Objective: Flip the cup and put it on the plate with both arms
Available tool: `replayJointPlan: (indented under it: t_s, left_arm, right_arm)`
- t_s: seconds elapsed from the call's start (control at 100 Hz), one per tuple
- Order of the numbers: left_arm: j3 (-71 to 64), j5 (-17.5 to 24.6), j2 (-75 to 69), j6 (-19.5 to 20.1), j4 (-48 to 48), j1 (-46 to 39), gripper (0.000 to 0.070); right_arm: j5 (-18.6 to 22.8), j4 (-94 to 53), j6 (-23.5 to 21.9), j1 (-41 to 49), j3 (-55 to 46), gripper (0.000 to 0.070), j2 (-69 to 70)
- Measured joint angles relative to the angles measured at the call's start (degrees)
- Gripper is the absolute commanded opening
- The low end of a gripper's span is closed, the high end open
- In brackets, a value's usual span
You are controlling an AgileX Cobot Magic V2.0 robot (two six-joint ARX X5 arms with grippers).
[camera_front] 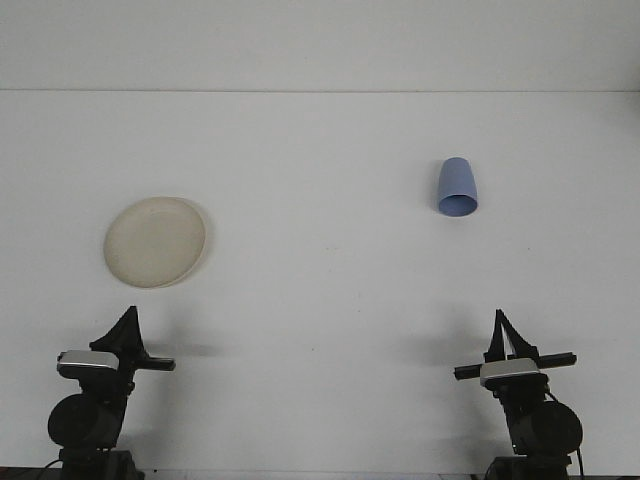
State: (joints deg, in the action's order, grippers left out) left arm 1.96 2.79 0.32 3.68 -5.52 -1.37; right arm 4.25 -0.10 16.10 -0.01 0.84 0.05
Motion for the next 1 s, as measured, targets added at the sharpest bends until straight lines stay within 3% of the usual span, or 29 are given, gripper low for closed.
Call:
replayJointPlan:
  t_s: [0.87,1.0]
  left_arm:
    - [0.0,0.0,0.0,0.0,0.0,0.0,0.0015]
    - [0.0,0.0,0.0,0.0,0.0,0.0,0.0016]
  right_arm:
    - [0.5,0.0,-0.1,0.0,0.0,0.0000,0.0]
    - [2.2,0.4,-3.3,0.0,0.0,0.0000,0.0]
